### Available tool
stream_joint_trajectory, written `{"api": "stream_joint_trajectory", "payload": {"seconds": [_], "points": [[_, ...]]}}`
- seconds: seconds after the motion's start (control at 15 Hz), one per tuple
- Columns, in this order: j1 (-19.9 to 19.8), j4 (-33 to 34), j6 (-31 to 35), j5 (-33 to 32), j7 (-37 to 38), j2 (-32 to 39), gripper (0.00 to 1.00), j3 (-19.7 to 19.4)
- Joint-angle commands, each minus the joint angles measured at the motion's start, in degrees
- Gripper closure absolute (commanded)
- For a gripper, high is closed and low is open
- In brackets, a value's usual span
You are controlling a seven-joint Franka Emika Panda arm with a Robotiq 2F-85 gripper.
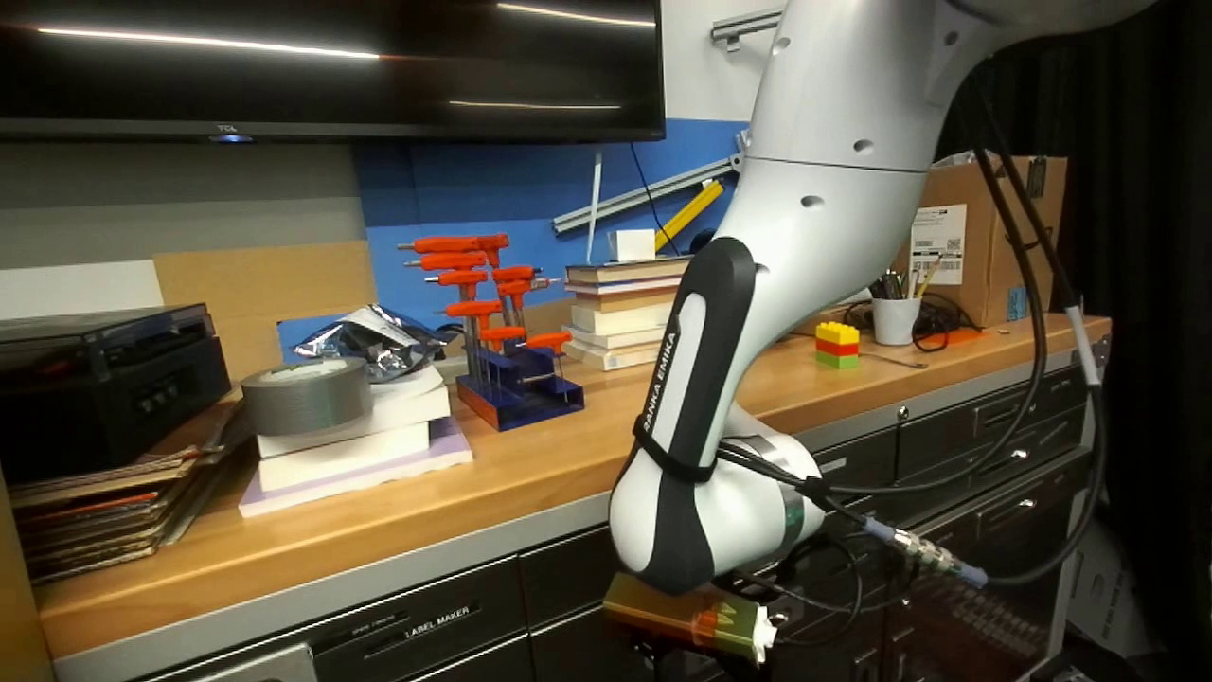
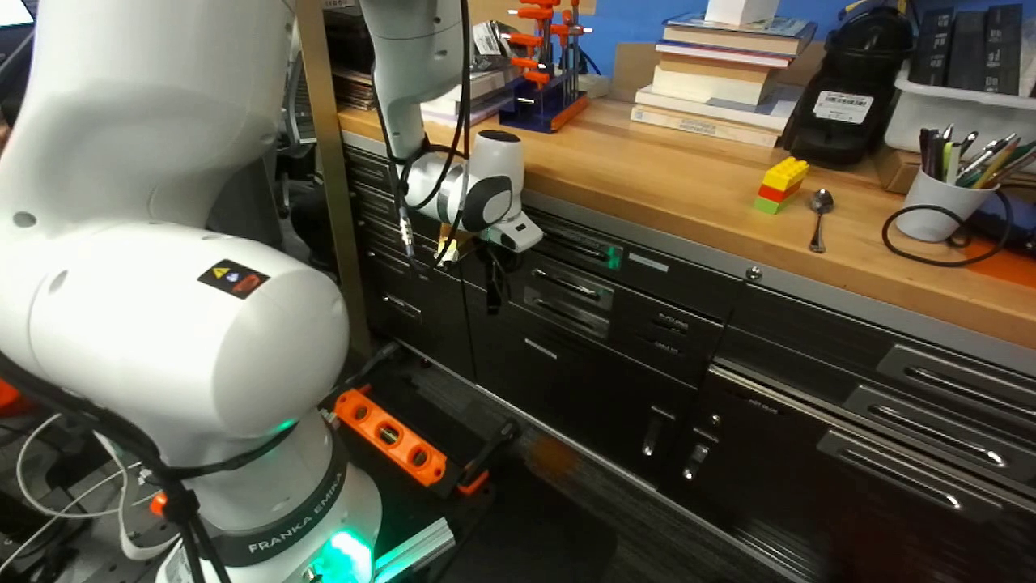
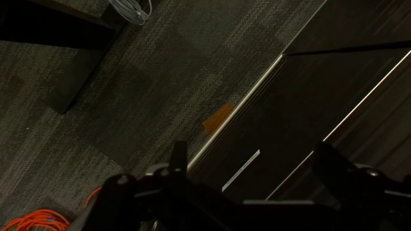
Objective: Put the blue objects into the drawer then close the drawer.
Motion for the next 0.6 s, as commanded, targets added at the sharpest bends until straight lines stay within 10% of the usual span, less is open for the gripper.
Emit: {"api": "stream_joint_trajectory", "payload": {"seconds": [0.0, 0.53], "points": [[2.40, -0.15, -0.91, -2.20, 0.74, -2.29, 0.00, -2.10], [-0.12, -12.09, -13.02, -7.06, -7.33, -19.09, 0.00, 1.50]]}}
